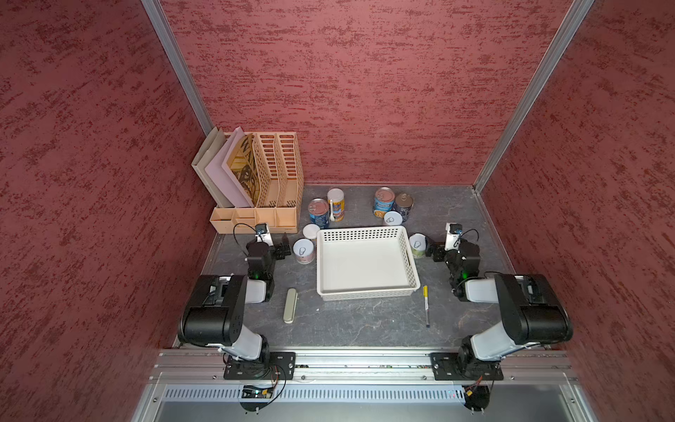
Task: Put the canned food in the basket
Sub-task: Adjust the basket at the center of the board.
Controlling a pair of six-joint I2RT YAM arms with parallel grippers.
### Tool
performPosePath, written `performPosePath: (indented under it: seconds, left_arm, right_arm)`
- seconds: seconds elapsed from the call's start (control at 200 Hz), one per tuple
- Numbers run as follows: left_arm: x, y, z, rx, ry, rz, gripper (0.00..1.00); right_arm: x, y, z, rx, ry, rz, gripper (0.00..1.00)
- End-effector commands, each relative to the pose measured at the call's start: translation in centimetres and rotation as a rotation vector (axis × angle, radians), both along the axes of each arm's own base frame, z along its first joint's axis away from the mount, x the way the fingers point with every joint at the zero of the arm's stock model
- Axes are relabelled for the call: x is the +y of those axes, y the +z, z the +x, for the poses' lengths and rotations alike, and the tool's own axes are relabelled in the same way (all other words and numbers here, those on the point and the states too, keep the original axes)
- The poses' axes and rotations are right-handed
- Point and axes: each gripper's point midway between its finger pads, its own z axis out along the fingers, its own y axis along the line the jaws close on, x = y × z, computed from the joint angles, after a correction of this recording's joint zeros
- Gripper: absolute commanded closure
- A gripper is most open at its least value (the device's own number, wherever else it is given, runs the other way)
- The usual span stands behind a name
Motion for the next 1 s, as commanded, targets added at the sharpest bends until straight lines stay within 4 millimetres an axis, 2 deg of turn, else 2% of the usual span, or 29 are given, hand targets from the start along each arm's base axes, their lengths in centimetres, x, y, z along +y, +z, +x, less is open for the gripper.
performPosePath:
  seconds: [0.0,0.811,0.912,0.927,0.947,0.997]
  left_arm:
    - [-0.1,0.9,0.4,-0.034,-0.01,0.001,0.0]
    - [-0.1,0.9,0.4,-0.033,-0.009,-0.001,0.0]
    - [-0.1,1.0,0.4,-0.037,-0.009,0.002,0.0]
    - [-0.1,1.2,0.4,-0.043,-0.006,0.009,0.0]
    - [0.0,1.4,0.3,-0.045,0.011,0.021,0.0]
    - [0.1,2.1,-0.1,-0.055,0.038,0.03,0.0]
  right_arm:
    - [0.0,1.1,0.6,-0.032,-0.015,-0.022,0.01]
    - [0.0,1.1,0.5,-0.032,-0.016,-0.025,0.02]
    - [-0.3,2.6,0.3,-0.034,-0.061,-0.052,0.02]
    - [-0.3,3.7,0.2,-0.048,-0.07,-0.056,0.01]
    - [-0.4,4.3,0.2,-0.043,-0.081,-0.064,0.02]
    - [0.0,5.1,-0.1,-0.05,-0.085,-0.084,0.02]
